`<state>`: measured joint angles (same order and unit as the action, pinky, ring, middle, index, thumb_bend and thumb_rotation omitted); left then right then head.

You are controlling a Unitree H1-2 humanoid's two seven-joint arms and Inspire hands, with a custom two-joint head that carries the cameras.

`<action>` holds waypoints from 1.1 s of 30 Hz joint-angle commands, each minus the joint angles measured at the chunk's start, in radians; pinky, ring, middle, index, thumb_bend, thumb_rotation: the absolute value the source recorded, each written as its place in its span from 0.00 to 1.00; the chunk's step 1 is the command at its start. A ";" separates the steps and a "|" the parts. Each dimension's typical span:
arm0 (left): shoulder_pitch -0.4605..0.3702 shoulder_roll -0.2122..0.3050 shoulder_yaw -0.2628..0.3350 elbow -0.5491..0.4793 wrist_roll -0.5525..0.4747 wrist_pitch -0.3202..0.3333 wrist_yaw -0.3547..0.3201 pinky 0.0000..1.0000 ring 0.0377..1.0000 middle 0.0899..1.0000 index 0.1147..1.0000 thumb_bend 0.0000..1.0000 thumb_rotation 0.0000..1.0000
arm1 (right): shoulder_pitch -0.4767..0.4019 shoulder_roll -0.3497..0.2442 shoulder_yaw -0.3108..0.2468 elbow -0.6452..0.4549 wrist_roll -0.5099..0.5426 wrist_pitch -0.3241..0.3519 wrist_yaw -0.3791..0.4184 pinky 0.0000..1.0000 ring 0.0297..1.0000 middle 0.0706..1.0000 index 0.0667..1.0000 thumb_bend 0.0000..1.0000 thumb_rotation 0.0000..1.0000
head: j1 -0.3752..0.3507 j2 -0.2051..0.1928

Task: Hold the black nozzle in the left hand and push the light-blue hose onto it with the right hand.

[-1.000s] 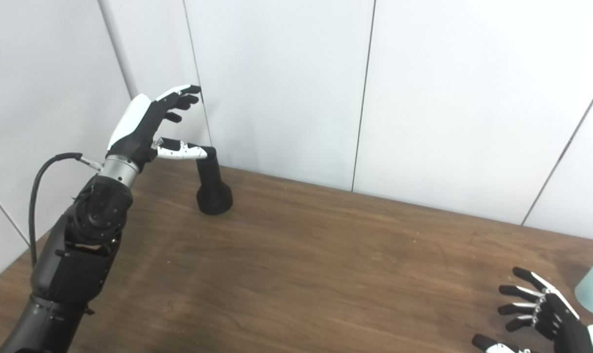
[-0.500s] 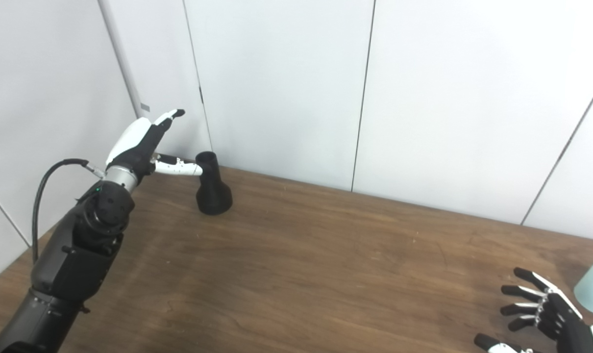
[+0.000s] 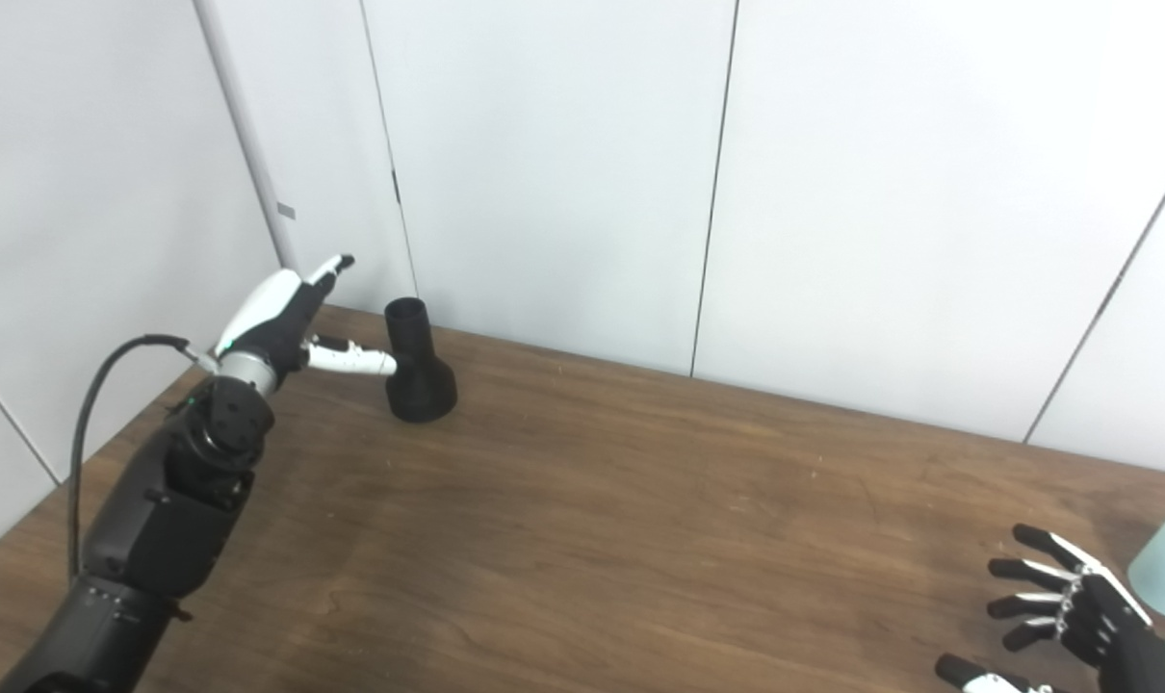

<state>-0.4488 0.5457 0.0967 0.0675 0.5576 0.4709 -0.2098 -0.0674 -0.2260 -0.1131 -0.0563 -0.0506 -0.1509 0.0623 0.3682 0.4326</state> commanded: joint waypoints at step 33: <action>-0.040 0.022 -0.061 0.179 -0.074 -0.063 0.094 1.00 1.00 0.96 0.90 0.98 0.31 | -0.003 -0.007 -0.006 -0.068 0.011 0.011 -0.008 0.38 0.52 0.64 0.73 0.70 0.00 | -0.016 0.021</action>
<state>-0.4495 0.5418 0.0325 0.2456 0.4879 0.4449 -0.1538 -0.0503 -0.2249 -0.1146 -0.0899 -0.0380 -0.1274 0.0632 0.3513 0.4525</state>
